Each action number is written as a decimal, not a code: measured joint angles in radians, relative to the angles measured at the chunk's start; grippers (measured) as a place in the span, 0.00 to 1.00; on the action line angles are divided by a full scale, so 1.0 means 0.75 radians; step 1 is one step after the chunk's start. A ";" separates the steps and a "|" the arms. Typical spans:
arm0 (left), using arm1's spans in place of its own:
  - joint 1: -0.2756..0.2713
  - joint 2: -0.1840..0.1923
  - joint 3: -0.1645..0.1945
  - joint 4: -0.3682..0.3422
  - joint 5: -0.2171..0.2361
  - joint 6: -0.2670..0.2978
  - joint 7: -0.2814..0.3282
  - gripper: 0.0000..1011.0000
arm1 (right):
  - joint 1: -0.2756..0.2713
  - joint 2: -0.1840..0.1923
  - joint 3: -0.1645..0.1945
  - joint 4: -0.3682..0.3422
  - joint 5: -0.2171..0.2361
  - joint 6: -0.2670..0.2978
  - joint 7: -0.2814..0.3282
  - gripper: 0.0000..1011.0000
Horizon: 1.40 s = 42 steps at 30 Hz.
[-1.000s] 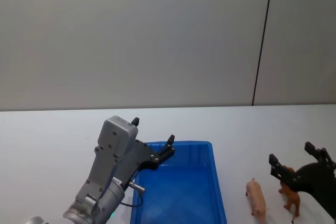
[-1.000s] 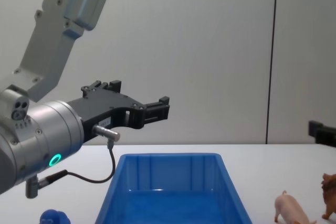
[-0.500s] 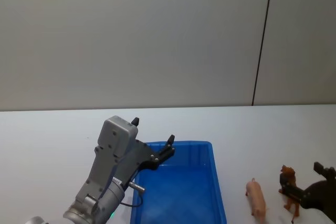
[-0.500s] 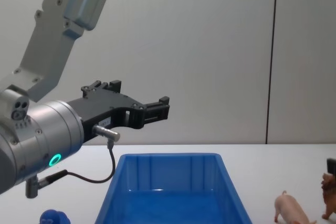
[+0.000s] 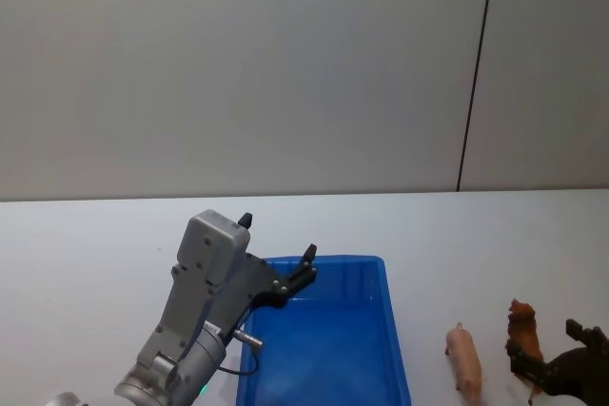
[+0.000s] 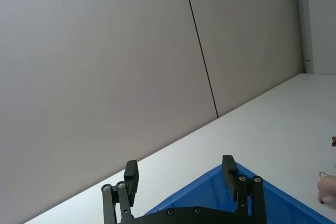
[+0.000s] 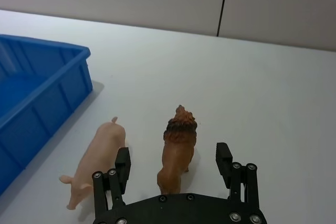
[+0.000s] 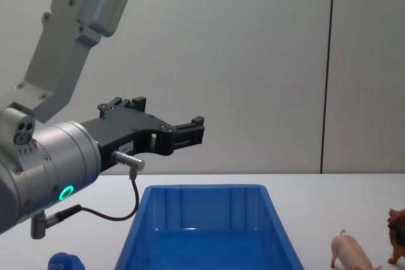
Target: Pick up the two dolls from the table and place them into the box.
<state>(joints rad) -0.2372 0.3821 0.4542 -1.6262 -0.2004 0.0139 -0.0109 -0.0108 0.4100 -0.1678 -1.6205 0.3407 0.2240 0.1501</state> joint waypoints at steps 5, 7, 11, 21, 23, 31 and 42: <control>0.000 0.000 0.000 0.000 0.000 0.000 0.000 0.99 | 0.020 -0.011 -0.005 0.036 -0.004 0.026 0.010 0.99; 0.000 0.000 0.000 0.000 0.000 0.000 0.000 0.99 | 0.030 -0.016 -0.008 0.055 -0.005 0.040 0.016 0.99; 0.000 0.000 0.000 0.000 0.000 0.000 0.000 0.99 | 0.047 -0.026 -0.013 0.088 -0.005 0.063 0.029 0.98; 0.000 0.000 0.000 0.000 0.000 0.000 0.000 0.99 | 0.071 -0.040 -0.017 0.138 0.010 0.090 0.049 0.76; 0.000 0.000 0.000 0.000 0.000 0.000 0.000 0.99 | 0.075 -0.042 -0.016 0.146 0.016 0.093 0.052 0.70; 0.000 0.000 0.000 0.000 0.000 0.000 0.000 0.99 | 0.084 -0.045 -0.012 0.156 0.028 0.086 0.053 0.44; 0.000 0.000 0.000 0.000 0.000 0.000 0.000 0.99 | 0.101 -0.046 -0.006 0.126 0.006 0.019 0.048 0.28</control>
<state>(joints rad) -0.2372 0.3821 0.4542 -1.6262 -0.2003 0.0139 -0.0109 0.0646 0.3754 -0.1723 -1.5259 0.3456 0.2384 0.1864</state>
